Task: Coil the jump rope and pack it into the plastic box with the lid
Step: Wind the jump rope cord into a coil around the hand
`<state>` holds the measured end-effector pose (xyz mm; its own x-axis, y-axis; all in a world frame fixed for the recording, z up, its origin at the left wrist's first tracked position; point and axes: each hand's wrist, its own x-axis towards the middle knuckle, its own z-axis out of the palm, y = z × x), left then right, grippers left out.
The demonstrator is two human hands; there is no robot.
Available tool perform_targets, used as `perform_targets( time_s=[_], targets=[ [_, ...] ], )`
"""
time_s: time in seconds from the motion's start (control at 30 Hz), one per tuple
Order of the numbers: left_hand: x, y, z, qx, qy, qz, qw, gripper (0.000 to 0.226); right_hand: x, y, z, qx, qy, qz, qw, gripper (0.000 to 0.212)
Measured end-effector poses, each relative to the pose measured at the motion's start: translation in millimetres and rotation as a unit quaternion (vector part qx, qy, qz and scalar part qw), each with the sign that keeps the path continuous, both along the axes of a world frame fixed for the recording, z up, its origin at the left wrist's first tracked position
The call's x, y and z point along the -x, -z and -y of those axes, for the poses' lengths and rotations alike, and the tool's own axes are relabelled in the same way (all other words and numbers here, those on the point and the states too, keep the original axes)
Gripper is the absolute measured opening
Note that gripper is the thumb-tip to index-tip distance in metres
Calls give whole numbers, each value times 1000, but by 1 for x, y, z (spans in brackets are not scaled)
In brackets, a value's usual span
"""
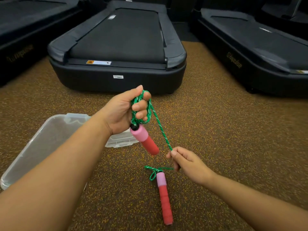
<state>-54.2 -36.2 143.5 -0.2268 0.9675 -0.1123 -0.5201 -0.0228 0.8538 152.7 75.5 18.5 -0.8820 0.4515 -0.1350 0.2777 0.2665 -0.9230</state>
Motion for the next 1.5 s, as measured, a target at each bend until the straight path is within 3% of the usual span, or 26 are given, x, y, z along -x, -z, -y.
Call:
perform_targets(
  time_s=[0.1, 0.23, 0.47, 0.6, 0.67, 0.9, 1.03, 1.13, 1.27, 1.33, 1.43, 1.5],
  targets=[
    [7, -2, 2, -6, -30, -4, 1000, 33, 1, -15, -3, 6, 62, -27, 998, 27],
    [14, -7, 5, -16, -46, -7, 999, 33, 6, -52, -20, -93, 180, -93, 975, 24],
    [11, -7, 6, 2, -35, -14, 999, 34, 7, -88, -50, -203, 244, -178, 931, 21],
    [4, -6, 3, 17, -2, -22, 1000, 32, 0, -63, -48, -184, 134, -1, 974, 24],
    [-2, -5, 1, 33, 28, -32, 999, 31, -1, -56, -44, -202, 64, 67, 975, 32],
    [-27, 7, -11, 87, 82, -66, 991, 34, 34, -63, -20, -84, -23, -76, 993, 59],
    [-31, 5, -13, 70, 99, -57, 991, 33, 51, -55, -6, -6, -64, -105, 992, 44],
    [-29, 5, -12, 62, 76, -45, 994, 33, 48, -48, -3, -23, -25, -75, 997, 21],
    [-24, 9, -14, 62, -10, -31, 998, 35, 38, -42, 7, -10, -1, -41, 999, 23],
    [-24, 10, -17, 70, -54, -21, 996, 37, 34, -43, 15, -40, -19, -13, 999, 24],
    [-26, 13, -22, 79, -121, 13, 989, 48, 28, -48, 24, -176, -91, 33, 980, 20],
    [-26, 16, -23, 106, -142, -15, 984, 55, 27, -55, 31, -254, -130, 46, 957, 20]
  ],
)
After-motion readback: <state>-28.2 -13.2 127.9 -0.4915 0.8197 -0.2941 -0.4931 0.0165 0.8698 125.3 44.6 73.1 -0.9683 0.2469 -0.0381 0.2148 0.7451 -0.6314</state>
